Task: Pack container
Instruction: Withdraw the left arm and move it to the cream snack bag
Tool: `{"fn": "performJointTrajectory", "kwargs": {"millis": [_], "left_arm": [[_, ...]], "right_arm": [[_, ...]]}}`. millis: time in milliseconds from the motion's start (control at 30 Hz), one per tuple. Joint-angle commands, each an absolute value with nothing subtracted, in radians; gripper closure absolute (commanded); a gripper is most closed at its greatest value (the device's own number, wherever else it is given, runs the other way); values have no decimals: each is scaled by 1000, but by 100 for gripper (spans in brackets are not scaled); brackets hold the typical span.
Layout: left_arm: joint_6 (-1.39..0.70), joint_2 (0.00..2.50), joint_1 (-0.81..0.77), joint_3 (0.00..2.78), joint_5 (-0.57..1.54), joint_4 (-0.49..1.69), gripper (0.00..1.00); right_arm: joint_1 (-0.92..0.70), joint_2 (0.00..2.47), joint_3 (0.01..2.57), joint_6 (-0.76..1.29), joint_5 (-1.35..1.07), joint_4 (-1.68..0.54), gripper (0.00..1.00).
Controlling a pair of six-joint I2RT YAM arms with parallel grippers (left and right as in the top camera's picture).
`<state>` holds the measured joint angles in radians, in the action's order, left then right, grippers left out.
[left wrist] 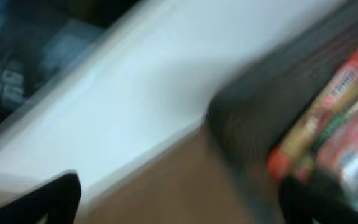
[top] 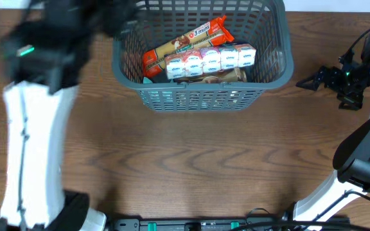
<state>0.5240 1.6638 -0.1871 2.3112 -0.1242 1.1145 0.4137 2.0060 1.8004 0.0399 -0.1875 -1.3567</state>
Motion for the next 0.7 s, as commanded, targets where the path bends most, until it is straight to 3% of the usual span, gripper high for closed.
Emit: {"fn": "performJointTrajectory", "kwargs": {"millis": [0, 100, 300, 467, 667], "left_arm": [[187, 1636, -61, 2310, -222, 1266, 1], [36, 1611, 77, 2310, -222, 1470, 1], [-23, 1585, 252, 2295, -221, 1667, 2], [-39, 1505, 374, 2147, -210, 1624, 2], [26, 1364, 495, 1730, -136, 1432, 2]], "right_arm": [[404, 2011, 1798, 20, -199, -1357, 1], [404, 2011, 1798, 20, -199, -1356, 1], [404, 2011, 1798, 20, -199, -1354, 1], [404, 2011, 1798, 20, -199, -1354, 1], [404, 2011, 1798, 20, -199, -1353, 1]]}}
